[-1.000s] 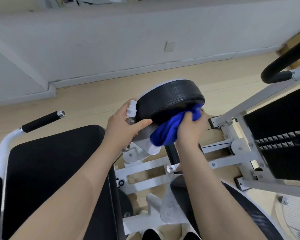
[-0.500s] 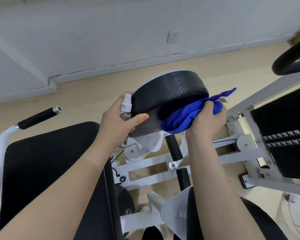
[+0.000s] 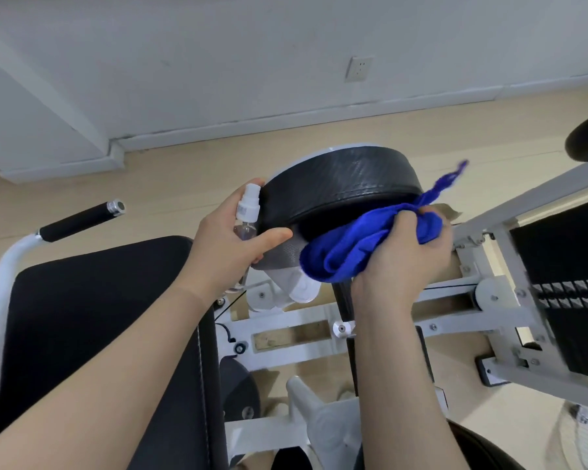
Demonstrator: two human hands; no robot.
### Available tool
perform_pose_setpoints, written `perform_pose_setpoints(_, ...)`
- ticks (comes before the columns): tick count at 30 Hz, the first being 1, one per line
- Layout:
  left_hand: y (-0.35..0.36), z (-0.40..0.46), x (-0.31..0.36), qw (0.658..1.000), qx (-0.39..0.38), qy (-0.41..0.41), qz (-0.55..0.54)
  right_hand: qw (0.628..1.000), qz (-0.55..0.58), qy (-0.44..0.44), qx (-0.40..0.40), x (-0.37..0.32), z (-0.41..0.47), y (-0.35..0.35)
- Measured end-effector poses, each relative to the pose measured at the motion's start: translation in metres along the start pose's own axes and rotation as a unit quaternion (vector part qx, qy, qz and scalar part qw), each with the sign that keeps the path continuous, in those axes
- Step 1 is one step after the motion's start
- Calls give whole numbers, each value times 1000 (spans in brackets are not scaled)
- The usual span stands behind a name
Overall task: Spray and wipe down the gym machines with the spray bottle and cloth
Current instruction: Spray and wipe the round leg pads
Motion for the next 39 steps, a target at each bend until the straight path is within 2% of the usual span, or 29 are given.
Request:
perform_pose_setpoints(2, 0, 1, 2, 1000, -1, -2, 1, 998, -64, -5, -14, 10, -18, 6)
perform_pose_setpoints(6, 0, 0, 5, 1000, 0, -4, -13, 971, -182, 143, -65, 72, -46, 16)
perform_pose_setpoints(10, -1, 0, 6, 1000, -4, 2, -2, 961, -122, 242, -55, 72, -46, 14)
perform_pose_setpoints(12, -1, 2, 5, 1000, -9, -1, 1, 974, -90, 197, -67, 49, -49, 12)
perform_pose_setpoints(15, 0, 3, 2, 1000, -13, 5, -4, 985, -145, 34, -88, 20, -47, 6)
perform_pose_setpoints(19, 1, 2, -1, 1000, -15, -2, -1, 955, -247, -113, -116, -14, -28, -3)
perform_pose_setpoints(21, 0, 1, -1, 1000, -21, -5, 0, 908, -345, -188, -142, -31, -18, -5)
perform_pose_setpoints(24, -1, 2, 0, 1000, -7, -2, 18, 790, -475, -328, -204, -49, -4, 1)
perform_pose_setpoints(25, 0, -2, -1, 999, 17, 10, 30, 765, -498, -343, -221, -50, -1, 3)
perform_pose_setpoints(27, 7, -19, -17, 994, 105, 22, 29, 744, -520, -348, -235, -50, 5, 5)
perform_pose_setpoints(29, 21, -46, -49, 982, 180, -35, -37, 731, -528, -358, -241, -51, 7, 7)
perform_pose_setpoints(31, 44, -72, -80, 972, 178, -122, -98, 722, -534, -364, -245, -52, 8, 7)
perform_pose_setpoints(32, 56, -80, -89, 972, 159, -143, -95, 721, -537, -362, -244, -52, 9, 7)
perform_pose_setpoints(34, 72, -85, -94, 979, 141, -142, -49, 717, -551, -354, -240, -50, 11, 3)
perform_pose_setpoints(39, 88, -57, -90, 978, 180, -98, 41, 694, -567, -372, -242, -48, 12, -9)
Point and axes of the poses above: each hand's wrist, its own z-axis towards the middle knuckle, its own y-axis out of the palm, x = y × z, the point moved 4 cm from there along z, towards the middle knuckle, and after that the axes turned 3 degrees about x, right-handed, at the moved point
